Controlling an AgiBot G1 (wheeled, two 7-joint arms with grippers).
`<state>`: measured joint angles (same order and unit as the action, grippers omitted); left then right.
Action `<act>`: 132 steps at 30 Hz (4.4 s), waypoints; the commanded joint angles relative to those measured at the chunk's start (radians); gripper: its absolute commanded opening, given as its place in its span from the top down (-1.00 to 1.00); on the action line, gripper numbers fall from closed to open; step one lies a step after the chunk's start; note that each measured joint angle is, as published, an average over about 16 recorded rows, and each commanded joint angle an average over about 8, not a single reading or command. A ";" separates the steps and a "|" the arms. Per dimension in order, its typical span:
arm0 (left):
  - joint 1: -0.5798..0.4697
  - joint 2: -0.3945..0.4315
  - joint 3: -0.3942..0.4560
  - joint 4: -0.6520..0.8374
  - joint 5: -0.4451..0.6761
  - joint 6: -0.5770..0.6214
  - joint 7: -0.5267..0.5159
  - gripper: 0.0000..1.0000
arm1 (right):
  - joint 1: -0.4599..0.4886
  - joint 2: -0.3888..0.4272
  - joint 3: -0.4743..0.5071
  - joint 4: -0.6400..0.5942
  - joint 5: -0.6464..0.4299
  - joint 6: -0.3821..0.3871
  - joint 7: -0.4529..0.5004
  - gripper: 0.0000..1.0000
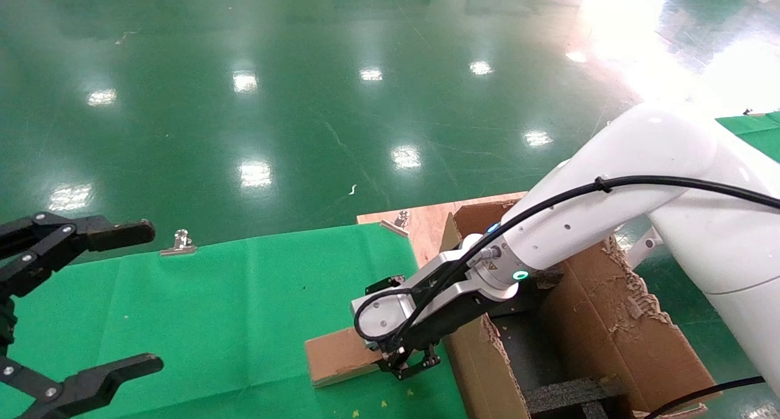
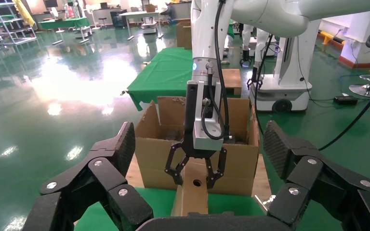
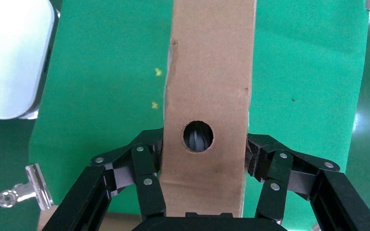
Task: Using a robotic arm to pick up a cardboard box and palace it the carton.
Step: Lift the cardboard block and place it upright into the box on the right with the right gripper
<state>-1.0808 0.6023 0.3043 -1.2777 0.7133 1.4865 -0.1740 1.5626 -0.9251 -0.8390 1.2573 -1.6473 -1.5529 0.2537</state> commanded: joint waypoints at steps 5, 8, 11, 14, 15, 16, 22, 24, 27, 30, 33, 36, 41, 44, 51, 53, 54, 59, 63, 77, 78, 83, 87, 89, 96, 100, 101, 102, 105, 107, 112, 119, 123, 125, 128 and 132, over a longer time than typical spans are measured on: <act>0.000 0.000 0.000 0.000 0.000 0.000 0.000 -1.00 | 0.054 0.011 0.019 -0.053 0.041 -0.010 -0.004 1.00; 0.000 0.000 0.000 0.000 0.000 0.000 0.000 -1.00 | 0.113 0.016 0.020 -0.098 0.062 -0.022 -0.026 1.00; 0.000 0.000 0.001 0.000 0.000 0.000 0.000 -1.00 | 0.181 0.020 0.006 -0.147 0.083 -0.030 -0.056 1.00; 0.000 0.000 0.001 0.000 0.000 0.000 0.000 -1.00 | 0.253 0.024 -0.019 -0.198 0.105 -0.035 -0.092 1.00; 0.000 0.000 0.001 0.000 0.000 0.000 0.000 -1.00 | 0.277 0.024 -0.030 -0.215 0.112 -0.036 -0.104 1.00; 0.000 0.000 0.001 0.000 0.000 0.000 0.000 -1.00 | 0.303 0.024 -0.041 -0.234 0.121 -0.037 -0.117 1.00; 0.000 0.000 0.001 0.000 -0.001 0.000 0.001 -1.00 | 0.435 0.020 -0.114 -0.346 0.184 -0.039 -0.187 1.00; 0.000 0.000 0.001 0.000 -0.001 0.000 0.001 -1.00 | 0.464 0.017 -0.140 -0.380 0.207 -0.040 -0.207 1.00; -0.001 0.000 0.001 0.000 -0.001 0.000 0.001 -1.00 | 0.495 0.013 -0.182 -0.424 0.242 -0.040 -0.233 1.00; -0.001 0.000 0.001 0.001 -0.001 0.000 0.001 -1.00 | 0.519 0.014 -0.223 -0.460 0.276 -0.040 -0.256 1.00; -0.001 0.000 0.001 0.001 -0.001 0.000 0.001 -1.00 | 0.541 0.022 -0.263 -0.489 0.306 -0.040 -0.274 1.00; -0.001 0.000 0.002 0.001 -0.001 0.000 0.001 -1.00 | 0.566 0.041 -0.302 -0.513 0.329 -0.040 -0.286 1.00; -0.001 -0.001 0.002 0.001 -0.001 0.000 0.001 -1.00 | 0.620 0.100 -0.375 -0.535 0.351 -0.042 -0.295 1.00; -0.001 -0.001 0.002 0.001 -0.001 0.000 0.001 -1.00 | 0.660 0.149 -0.422 -0.540 0.354 -0.043 -0.295 1.00; -0.001 -0.001 0.002 0.001 -0.001 -0.001 0.001 -1.00 | 0.752 0.287 -0.527 -0.544 0.345 -0.041 -0.288 1.00; -0.001 -0.001 0.002 0.001 -0.001 -0.001 0.001 -1.00 | 0.773 0.327 -0.556 -0.540 0.339 -0.040 -0.285 1.00; -0.001 -0.001 0.002 0.001 -0.002 -0.001 0.001 -1.00 | 0.783 0.346 -0.569 -0.537 0.338 -0.040 -0.283 1.00; -0.001 -0.001 0.003 0.001 -0.002 -0.001 0.001 -1.00 | 0.819 0.434 -0.634 -0.517 0.337 -0.039 -0.265 1.00; -0.001 -0.001 0.003 0.001 -0.002 -0.001 0.001 -1.00 | 0.831 0.485 -0.671 -0.499 0.349 -0.035 -0.245 1.00; -0.001 -0.001 0.003 0.001 -0.002 -0.001 0.002 -1.00 | 0.834 0.517 -0.696 -0.489 0.359 -0.022 -0.226 1.00; -0.001 -0.001 0.003 0.001 -0.002 -0.001 0.002 -1.00 | 0.830 0.517 -0.697 -0.493 0.362 -0.018 -0.215 1.00; -0.001 -0.001 0.003 0.001 -0.002 -0.001 0.002 -1.00 | 0.799 0.528 -0.711 -0.524 0.385 0.007 -0.087 1.00; -0.001 -0.001 0.003 0.001 -0.002 -0.001 0.002 -1.00 | 0.773 0.541 -0.728 -0.536 0.388 0.031 0.070 1.00; -0.001 -0.001 0.003 0.001 -0.002 -0.001 0.002 -1.00 | 0.763 0.549 -0.738 -0.534 0.379 0.047 0.148 1.00; -0.001 -0.001 0.003 0.001 -0.002 -0.001 0.002 -1.00 | 0.727 0.579 -0.769 -0.495 0.336 0.143 0.441 1.00; -0.001 -0.001 0.004 0.002 -0.002 -0.001 0.002 -1.00 | 0.699 0.601 -0.782 -0.448 0.330 0.209 0.605 1.00; -0.001 -0.001 0.004 0.002 -0.002 -0.001 0.002 -1.00 | 0.692 0.607 -0.785 -0.434 0.329 0.226 0.641 1.00; -0.001 -0.001 0.004 0.002 -0.002 -0.001 0.002 -1.00 | 0.685 0.612 -0.788 -0.418 0.327 0.243 0.676 1.00; -0.001 -0.001 0.004 0.002 -0.003 -0.001 0.002 -1.00 | 0.665 0.627 -0.798 -0.366 0.315 0.291 0.766 1.00; -0.001 -0.001 0.004 0.002 -0.003 -0.001 0.002 -1.00 | 0.654 0.636 -0.805 -0.331 0.303 0.318 0.815 1.00; -0.001 -0.001 0.004 0.002 -0.003 -0.001 0.002 -1.00 | 0.636 0.656 -0.821 -0.255 0.271 0.362 0.906 1.00; -0.001 -0.001 0.004 0.002 -0.003 -0.001 0.003 -1.00 | 0.613 0.681 -0.840 -0.194 0.244 0.393 0.979 1.00; -0.001 -0.002 0.005 0.002 -0.003 -0.002 0.003 -1.00 | 0.596 0.693 -0.850 -0.177 0.240 0.412 0.991 1.00; -0.001 -0.002 0.005 0.002 -0.003 -0.002 0.003 -1.00 | 0.586 0.696 -0.855 -0.175 0.240 0.423 0.993 1.00; -0.001 -0.002 0.005 0.002 -0.003 -0.002 0.003 -1.00 | 0.567 0.698 -0.864 -0.179 0.242 0.441 0.995 1.00; -0.001 -0.002 0.005 0.002 -0.003 -0.002 0.003 -1.00 | 0.537 0.692 -0.878 -0.194 0.252 0.469 0.998 1.00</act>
<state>-1.0823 0.6006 0.3092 -1.2762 0.7100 1.4848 -0.1713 2.0978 -0.2358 -1.7168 1.0620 -1.3920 -1.0852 1.2518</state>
